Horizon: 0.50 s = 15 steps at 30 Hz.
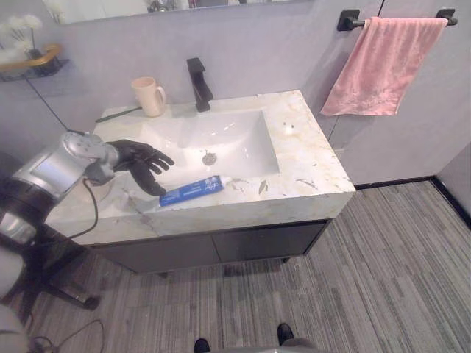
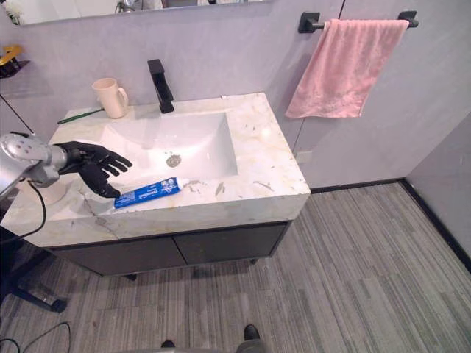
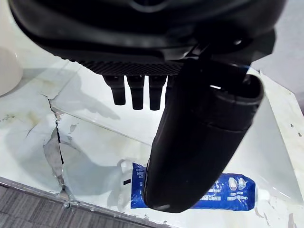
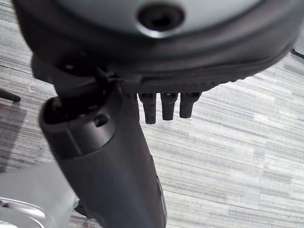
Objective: Organize the bathroom.
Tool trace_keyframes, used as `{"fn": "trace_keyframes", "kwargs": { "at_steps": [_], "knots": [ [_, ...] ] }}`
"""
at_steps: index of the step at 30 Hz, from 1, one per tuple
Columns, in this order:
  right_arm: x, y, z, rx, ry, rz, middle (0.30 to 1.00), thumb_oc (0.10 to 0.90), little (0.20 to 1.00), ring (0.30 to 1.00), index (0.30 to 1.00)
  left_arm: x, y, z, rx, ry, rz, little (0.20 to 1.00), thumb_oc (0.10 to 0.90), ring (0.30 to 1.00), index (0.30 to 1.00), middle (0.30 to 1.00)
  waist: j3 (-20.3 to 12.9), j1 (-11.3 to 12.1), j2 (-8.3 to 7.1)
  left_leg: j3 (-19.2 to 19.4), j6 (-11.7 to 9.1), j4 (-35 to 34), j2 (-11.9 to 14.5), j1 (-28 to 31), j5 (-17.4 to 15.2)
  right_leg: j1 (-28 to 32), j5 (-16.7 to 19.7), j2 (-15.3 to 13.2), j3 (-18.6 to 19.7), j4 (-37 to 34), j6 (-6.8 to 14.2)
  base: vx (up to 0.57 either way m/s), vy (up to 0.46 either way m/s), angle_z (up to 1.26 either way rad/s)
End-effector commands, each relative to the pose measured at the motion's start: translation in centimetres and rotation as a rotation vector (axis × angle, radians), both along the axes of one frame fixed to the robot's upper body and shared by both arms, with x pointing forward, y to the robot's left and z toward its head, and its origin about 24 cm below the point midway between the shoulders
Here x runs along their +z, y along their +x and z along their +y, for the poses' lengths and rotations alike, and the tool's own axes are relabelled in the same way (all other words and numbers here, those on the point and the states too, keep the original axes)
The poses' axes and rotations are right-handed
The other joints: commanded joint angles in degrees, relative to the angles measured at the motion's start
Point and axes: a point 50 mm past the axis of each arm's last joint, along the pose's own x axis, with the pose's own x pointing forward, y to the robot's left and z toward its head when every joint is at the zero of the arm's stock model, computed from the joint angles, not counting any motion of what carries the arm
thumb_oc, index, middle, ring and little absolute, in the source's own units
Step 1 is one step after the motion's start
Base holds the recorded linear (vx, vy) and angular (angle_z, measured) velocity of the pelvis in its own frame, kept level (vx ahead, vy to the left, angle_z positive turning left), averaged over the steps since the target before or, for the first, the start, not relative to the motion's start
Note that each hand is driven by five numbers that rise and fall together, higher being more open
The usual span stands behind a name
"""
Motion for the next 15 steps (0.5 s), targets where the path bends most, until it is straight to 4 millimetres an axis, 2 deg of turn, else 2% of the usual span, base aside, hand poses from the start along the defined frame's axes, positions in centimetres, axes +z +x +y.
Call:
{"fn": "trace_keyframes", "kwargs": {
  "at_steps": [1, 7, 15],
  "knots": [
    [0.9, -3.0, -2.7, 0.010, -0.088, 0.123, 0.900, 0.800, 0.900, 0.900, 0.900, 7.1, -0.1, 1.1, 0.035, -0.085, -0.281, 0.900, 0.800, 0.900, 0.900, 0.900, -3.06, 0.68, 2.53, 4.82, 0.41, 0.18, 4.44, 1.12, 0.35, -2.22, -1.12, -0.98, 0.66, 1.47, 1.77, 0.00, 0.000, 0.00],
    [1.0, -3.5, -3.0, 0.010, -0.100, 0.141, 0.900, 0.800, 0.900, 0.900, 0.900, 6.5, -0.1, 0.2, 0.004, -0.139, -0.243, 0.900, 0.800, 0.900, 0.900, 0.900, -3.35, 0.59, 2.30, 4.92, 0.41, 0.18, 4.52, 1.27, 0.21, -1.97, -1.12, -0.92, 0.97, 1.22, 1.80, 0.00, 0.004, -0.02],
    [1.0, -3.6, -3.0, 0.003, -0.099, 0.143, 0.900, 0.800, 0.900, 0.900, 0.900, 5.8, 0.0, -0.4, -0.019, -0.121, -0.205, 0.900, 0.800, 0.900, 0.900, 0.900, -3.41, 0.73, 2.09, 4.89, 0.52, 0.18, 4.57, 1.44, 0.25, -1.75, -0.98, -0.89, 0.87, 1.04, 1.81, 0.00, 0.000, 0.00]
  ]
}}
